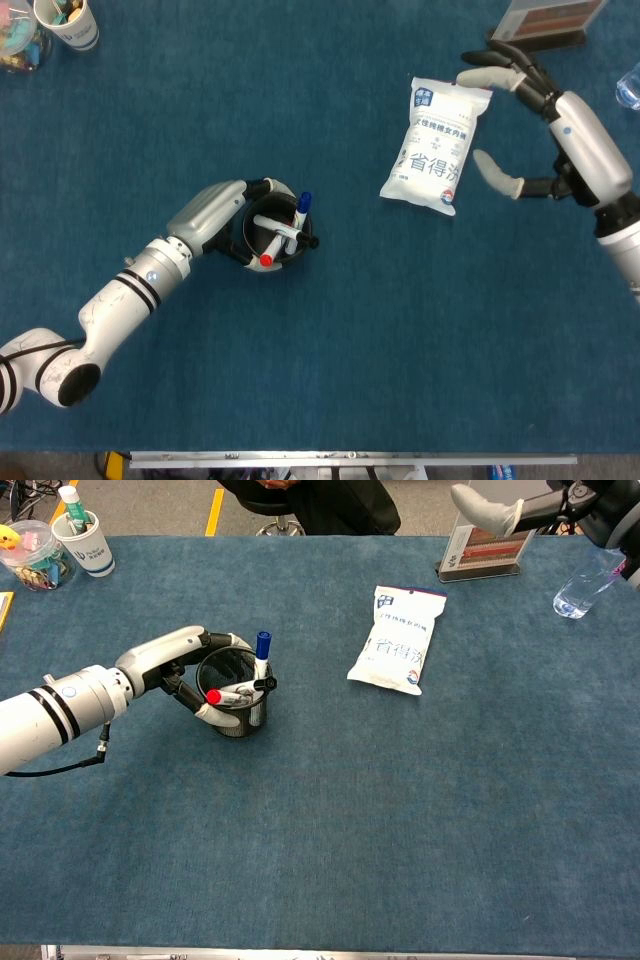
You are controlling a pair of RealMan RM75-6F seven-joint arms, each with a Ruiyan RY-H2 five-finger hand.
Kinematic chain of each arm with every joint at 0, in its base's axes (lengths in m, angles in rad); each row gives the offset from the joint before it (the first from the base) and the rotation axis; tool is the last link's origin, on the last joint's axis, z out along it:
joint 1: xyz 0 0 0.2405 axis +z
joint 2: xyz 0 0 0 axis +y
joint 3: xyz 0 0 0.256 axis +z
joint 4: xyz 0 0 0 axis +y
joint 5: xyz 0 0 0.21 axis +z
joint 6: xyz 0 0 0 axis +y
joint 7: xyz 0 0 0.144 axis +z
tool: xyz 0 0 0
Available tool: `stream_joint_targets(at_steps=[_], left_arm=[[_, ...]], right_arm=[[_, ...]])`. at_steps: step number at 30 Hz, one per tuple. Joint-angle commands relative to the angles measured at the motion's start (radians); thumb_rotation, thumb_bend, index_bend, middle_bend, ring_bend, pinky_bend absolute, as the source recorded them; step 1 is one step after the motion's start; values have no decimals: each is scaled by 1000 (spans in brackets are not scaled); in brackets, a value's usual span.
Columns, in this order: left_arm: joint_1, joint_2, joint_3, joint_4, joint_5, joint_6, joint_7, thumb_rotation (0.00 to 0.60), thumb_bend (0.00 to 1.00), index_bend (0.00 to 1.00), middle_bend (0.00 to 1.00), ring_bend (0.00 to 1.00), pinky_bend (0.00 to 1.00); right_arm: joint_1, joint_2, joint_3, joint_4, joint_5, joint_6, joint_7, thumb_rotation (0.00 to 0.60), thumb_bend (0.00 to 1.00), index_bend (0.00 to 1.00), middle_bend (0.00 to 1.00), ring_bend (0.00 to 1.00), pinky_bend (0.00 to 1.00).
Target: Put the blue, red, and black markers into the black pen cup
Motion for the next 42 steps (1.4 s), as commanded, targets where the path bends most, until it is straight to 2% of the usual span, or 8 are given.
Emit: stream_joint_targets(at_steps=[1, 5, 13, 17, 28, 33, 42], left_arm=[[-3, -1, -1, 7, -9, -15, 5, 600, 60, 289, 241, 232, 227], [-3, 5, 0, 5, -8, -20, 12, 600, 60, 178, 154, 139, 191], [-2, 29, 6, -13, -15, -38, 30, 600, 60, 79, 84, 91, 162], [8, 77, 16, -52, 8, -25, 32, 600, 60, 5, 34, 45, 147], [42, 246, 49, -172, 70, 25, 46, 600, 60, 0, 19, 30, 140], [56, 333, 58, -207, 76, 40, 53, 600, 60, 0, 18, 30, 140], [126, 414, 47, -193, 70, 166, 84, 600, 60, 0, 26, 31, 140]], right_arm=[[-1, 0, -1, 2, 3, 0, 3, 600, 361, 252, 154, 0, 0], [3, -5, 4, 4, 10, -5, 10, 600, 361, 252, 154, 0, 0], [7, -16, 8, 12, 9, -3, 22, 600, 361, 252, 154, 0, 0], [1, -11, 5, 17, 10, -1, 28, 600, 362, 252, 154, 0, 0], [-32, 31, -15, 40, 9, 17, 7, 600, 365, 252, 154, 0, 0], [-86, 100, -48, 23, 33, 39, -91, 600, 387, 252, 145, 0, 0], [-192, 202, -136, 6, 64, 62, -239, 600, 397, 252, 145, 0, 0]])
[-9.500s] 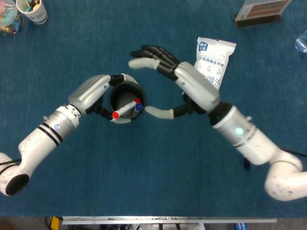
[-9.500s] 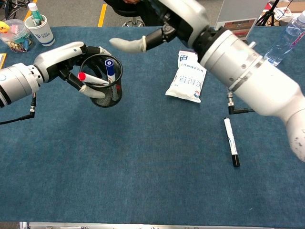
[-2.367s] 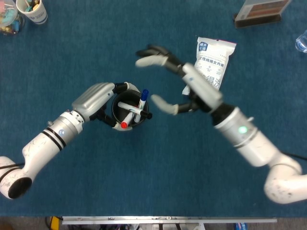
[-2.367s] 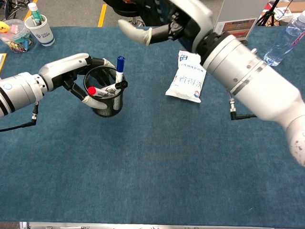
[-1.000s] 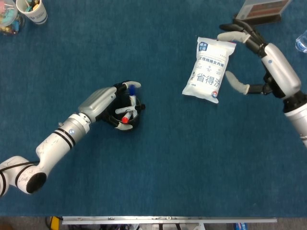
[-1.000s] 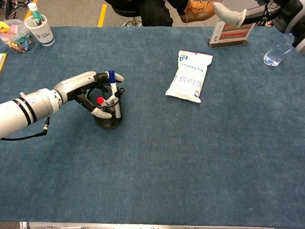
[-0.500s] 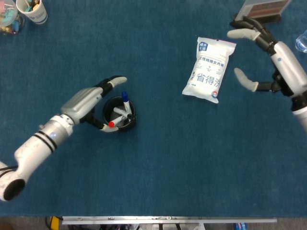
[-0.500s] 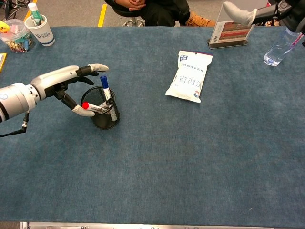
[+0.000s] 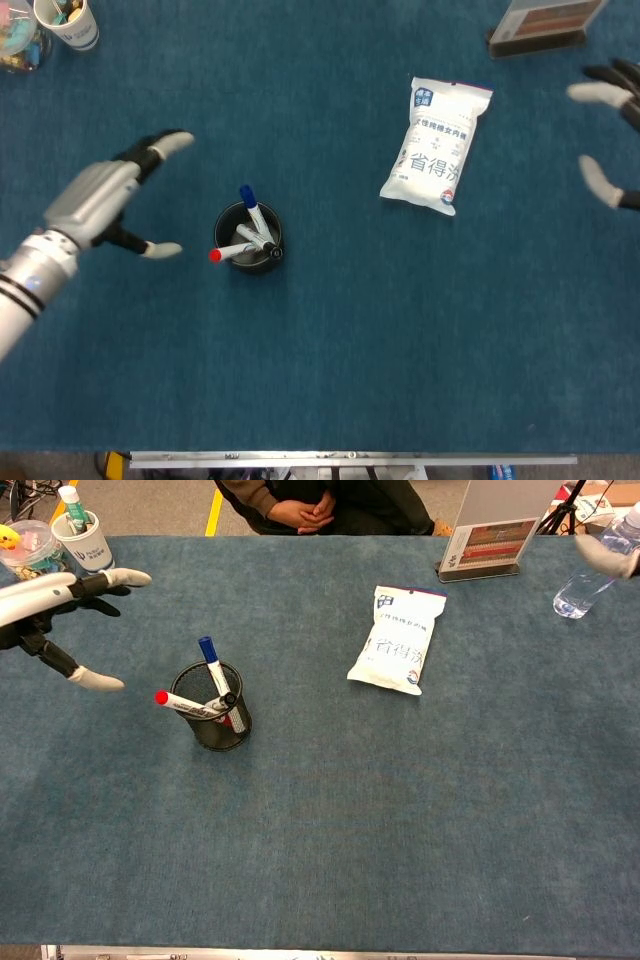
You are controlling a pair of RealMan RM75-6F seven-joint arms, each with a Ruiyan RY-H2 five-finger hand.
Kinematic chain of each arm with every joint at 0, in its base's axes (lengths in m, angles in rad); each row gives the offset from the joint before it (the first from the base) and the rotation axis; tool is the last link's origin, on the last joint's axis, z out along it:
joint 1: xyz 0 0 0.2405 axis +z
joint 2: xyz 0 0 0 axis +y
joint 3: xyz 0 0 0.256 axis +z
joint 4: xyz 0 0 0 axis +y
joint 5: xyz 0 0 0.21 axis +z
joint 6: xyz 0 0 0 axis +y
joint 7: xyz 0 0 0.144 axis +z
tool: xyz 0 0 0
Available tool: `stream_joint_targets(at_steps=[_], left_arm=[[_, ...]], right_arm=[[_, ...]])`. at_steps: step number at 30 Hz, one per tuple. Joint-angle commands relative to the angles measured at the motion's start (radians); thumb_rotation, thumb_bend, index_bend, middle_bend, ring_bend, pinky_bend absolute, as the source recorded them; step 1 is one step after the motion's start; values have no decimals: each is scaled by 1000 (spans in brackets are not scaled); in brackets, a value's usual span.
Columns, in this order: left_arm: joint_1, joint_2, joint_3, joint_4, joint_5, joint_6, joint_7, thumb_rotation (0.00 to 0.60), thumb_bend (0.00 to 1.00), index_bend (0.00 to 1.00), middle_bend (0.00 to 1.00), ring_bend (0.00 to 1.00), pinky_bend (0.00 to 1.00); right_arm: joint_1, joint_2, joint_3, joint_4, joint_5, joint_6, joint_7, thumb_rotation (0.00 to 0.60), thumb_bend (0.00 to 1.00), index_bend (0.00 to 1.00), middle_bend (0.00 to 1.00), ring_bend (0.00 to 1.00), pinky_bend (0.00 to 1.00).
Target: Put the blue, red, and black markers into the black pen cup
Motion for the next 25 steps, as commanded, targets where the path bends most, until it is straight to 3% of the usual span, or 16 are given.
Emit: stream_joint_targets(at_steps=[1, 11, 18, 25], left_arm=[[43, 10, -11, 22, -18, 70, 39, 600, 60, 0, 31, 31, 140], [201, -112, -58, 199, -105, 369, 265, 600, 60, 51, 76, 55, 140], [307, -96, -29, 158, -120, 473, 374, 600, 61, 54, 79, 59, 140], [351, -77, -29, 107, -137, 487, 398, 600, 60, 54, 79, 58, 140]], right_arm=[[-49, 31, -36, -4, 23, 19, -51, 600, 397, 252, 145, 0, 0], [-184, -19, -92, 64, 39, 154, -205, 600, 409, 252, 154, 0, 0], [-256, -49, -109, 81, 63, 204, -237, 600, 409, 252, 162, 0, 0], [-274, -53, -95, 81, 55, 212, -222, 600, 409, 253, 171, 0, 0]])
